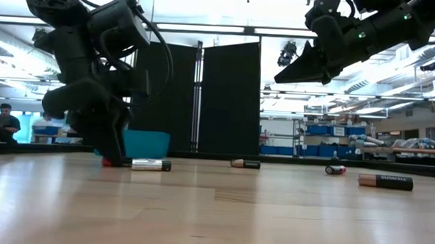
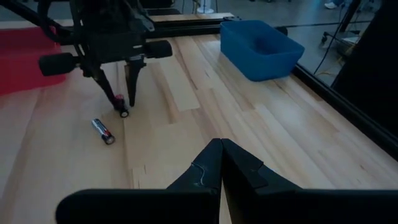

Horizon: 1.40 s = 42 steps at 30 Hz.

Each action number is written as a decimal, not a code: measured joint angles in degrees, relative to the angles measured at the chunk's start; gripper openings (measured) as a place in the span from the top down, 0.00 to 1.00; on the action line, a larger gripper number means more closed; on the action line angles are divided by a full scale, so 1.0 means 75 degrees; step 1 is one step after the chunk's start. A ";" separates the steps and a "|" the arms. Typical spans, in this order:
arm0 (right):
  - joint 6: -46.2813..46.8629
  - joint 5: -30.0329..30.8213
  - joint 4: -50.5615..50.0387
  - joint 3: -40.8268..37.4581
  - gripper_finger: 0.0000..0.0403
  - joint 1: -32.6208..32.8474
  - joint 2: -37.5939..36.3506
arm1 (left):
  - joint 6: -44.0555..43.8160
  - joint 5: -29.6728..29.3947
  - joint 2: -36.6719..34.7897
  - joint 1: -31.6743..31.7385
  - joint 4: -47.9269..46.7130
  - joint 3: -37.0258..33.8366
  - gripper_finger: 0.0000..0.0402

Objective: Sort batteries
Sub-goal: Put the red battery into the blue bin

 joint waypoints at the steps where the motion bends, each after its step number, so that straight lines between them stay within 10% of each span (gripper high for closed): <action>1: 0.0000 0.0000 -0.0003 0.0002 0.95 -0.0001 0.0000 | 0.0074 -0.0065 -0.0018 0.0008 -0.0001 0.0014 0.71; 6: -0.0023 -0.0003 0.0000 0.0000 0.95 0.0000 0.0000 | 0.0787 -0.0562 -0.0223 0.0141 -0.0399 0.0385 0.89; 12: -0.0021 -0.0003 -0.0006 0.0000 0.95 0.0005 0.0000 | 0.1482 -0.1236 -0.0838 0.0935 -0.1692 0.1218 0.89; 21: 0.0029 -0.0003 -0.0047 0.0000 0.95 0.0080 0.0000 | 0.2522 -0.1686 -0.1481 0.3947 -0.2373 0.2271 0.89; 30: 0.0031 -0.0003 -0.0047 0.0000 0.95 0.0087 0.0000 | 0.2614 -0.0149 -0.0186 0.6942 -0.2328 0.2647 0.89; 42: 0.0015 -0.0003 -0.0053 0.0000 0.95 -0.0029 0.0000 | 0.2549 0.0145 0.1621 0.7230 -0.2545 0.3566 0.89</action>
